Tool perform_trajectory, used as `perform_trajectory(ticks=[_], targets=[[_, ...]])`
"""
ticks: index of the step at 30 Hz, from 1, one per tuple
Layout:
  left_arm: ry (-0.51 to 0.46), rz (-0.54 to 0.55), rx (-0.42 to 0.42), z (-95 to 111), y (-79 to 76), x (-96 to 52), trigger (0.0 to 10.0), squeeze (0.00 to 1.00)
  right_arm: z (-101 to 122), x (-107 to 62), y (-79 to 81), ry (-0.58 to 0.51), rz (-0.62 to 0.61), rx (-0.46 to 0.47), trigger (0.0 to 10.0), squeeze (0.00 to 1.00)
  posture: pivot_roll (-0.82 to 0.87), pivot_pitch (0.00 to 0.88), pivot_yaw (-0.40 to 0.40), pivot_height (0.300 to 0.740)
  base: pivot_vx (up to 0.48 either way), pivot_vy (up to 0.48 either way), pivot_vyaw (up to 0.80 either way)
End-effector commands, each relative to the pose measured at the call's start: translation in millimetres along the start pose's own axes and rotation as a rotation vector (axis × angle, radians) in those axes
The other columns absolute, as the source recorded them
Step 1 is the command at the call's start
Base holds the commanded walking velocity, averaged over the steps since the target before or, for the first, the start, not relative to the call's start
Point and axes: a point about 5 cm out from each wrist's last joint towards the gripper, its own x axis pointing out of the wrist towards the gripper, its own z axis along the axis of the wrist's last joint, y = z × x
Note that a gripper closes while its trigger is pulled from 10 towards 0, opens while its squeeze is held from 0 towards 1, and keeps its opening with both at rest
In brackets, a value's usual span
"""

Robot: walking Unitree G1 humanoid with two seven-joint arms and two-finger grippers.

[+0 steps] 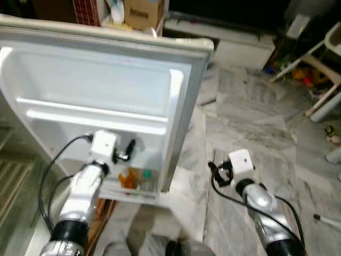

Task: Restocking fridge

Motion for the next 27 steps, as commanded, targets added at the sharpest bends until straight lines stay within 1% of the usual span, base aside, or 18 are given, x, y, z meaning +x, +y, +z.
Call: perform_trajectory(ticks=[1, 3, 6, 8, 9, 13, 14, 15, 17, 18, 19, 20, 23, 24, 27], targets=[[-0.011, 0.023, -0.006, 3, 3.3, -3.5, 10.0, 0.0, -1, -0.8, -5.4, 0.002, -0.012, -0.008, 10.0, 0.0, 0.08, 0.058, -0.097, 0.74, 0.0, 0.0, 0.0], [-0.009, 0.057, -0.007, 1, 10.2, -12.0, 10.0, 0.0, 1, -0.6, -6.6, -0.009, -0.017, -0.014, 10.0, 0.0, 0.08, 0.061, -0.097, 0.74, 0.0, 0.0, 0.0], [-0.02, 0.133, -0.017, 0, 20.8, -32.6, 10.0, 0.0, 15, 3.6, -9.4, -0.095, -0.022, -0.001, 10.0, 0.0, 0.1, 0.065, -0.099, 0.74, 0.0, 0.0, 0.0], [-0.023, 0.157, -0.021, 0, 21.8, -37.7, 10.0, 0.0, 21, 6.3, -8.5, -0.123, -0.007, 0.012, 10.0, 0.0, 0.1, 0.067, -0.1, 0.74, 0.0, 0.0, 0.0], [-0.029, 0.19, -0.032, 0, 20.0, -44.9, 10.0, 0.0, 33, 13.0, -6.1, -0.167, 0.031, 0.012, 10.0, 0.0, 0.12, 0.069, -0.104, 0.74, 0.0, 0.0, 0.0], [-0.037, 0.218, -0.041, 0, 13.5, -50.9, 10.0, 0.0, 50, 23.0, 1.5, -0.221, 0.114, 0.033, 10.0, 0.0, 0.14, 0.075, -0.109, 0.74, 0.0, 0.0, 0.0], [-0.036, 0.222, -0.047, -1, 8.0, -53.1, 10.0, 0.0, 64, 28.3, 11.2, -0.267, 0.206, 0.047, 10.0, 0.0, 0.15, 0.076, -0.11, 0.74, 0.0, 0.0, 0.0], [-0.033, 0.221, -0.049, 0, 5.6, -54.4, 10.0, 0.0, 70, 30.0, 16.1, -0.289, 0.251, 0.051, 10.0, 0.0, 0.15, 0.077, -0.111, 0.74, 0.0, 0.0, 0.0], [-0.024, 0.21, -0.054, -1, -2.7, -57.0, 10.0, 0.0, 90, 34.7, 33.5, -0.342, 0.394, 0.022, 10.0, 0.0, 0.16, 0.075, -0.113, 0.74, 0.0, 0.0, 0.0], [-0.025, 0.207, -0.058, 0, -4.5, -57.0, 10.0, 0.0, 95, 35.8, 38.4, -0.352, 0.436, 0.006, 10.0, 0.0, 0.16, 0.076, -0.114, 0.74, 0.0, 0.0, 0.0], [-0.025, 0.207, -0.058, 0, -4.5, -57.0, 10.0, 0.0, 95, 35.8, 38.4, -0.352, 0.436, 0.006, 10.0, 0.0, 0.16, 0.076, -0.114, 0.74, 0.0, 0.0, 0.0], [-0.027, 0.2, -0.062, 2, -7.4, -56.8, 10.0, 0.0, 103, 38.6, 46.5, -0.368, 0.505, -0.028, 10.0, 0.0, 0.16, 0.075, -0.114, 0.74, 0.0, 0.0, 0.0], [-0.025, 0.196, -0.066, 3, -9.8, -56.9, 10.0, 0.0, 112, 44.5, 50.4, -0.385, 0.536, -0.07, 10.0, 0.0, 0.17, 0.074, -0.115, 0.74, 0.0, 0.0, 0.0], [-0.025, 0.193, -0.066, 4, -10.8, -56.9, 10.0, 0.0, 119, 49.6, 50.9, -0.394, 0.539, -0.102, 10.0, 0.0, 0.18, 0.079, -0.117, 0.74, 0.0, 0.0, 0.0], [-0.024, 0.191, -0.065, 5, -11.7, -57.8, 10.0, 0.0, 127, 56.6, 47.6, -0.396, 0.513, -0.142, 10.0, 0.0, 0.18, 0.084, -0.117, 0.74, 0.0, 0.0, 0.0]])
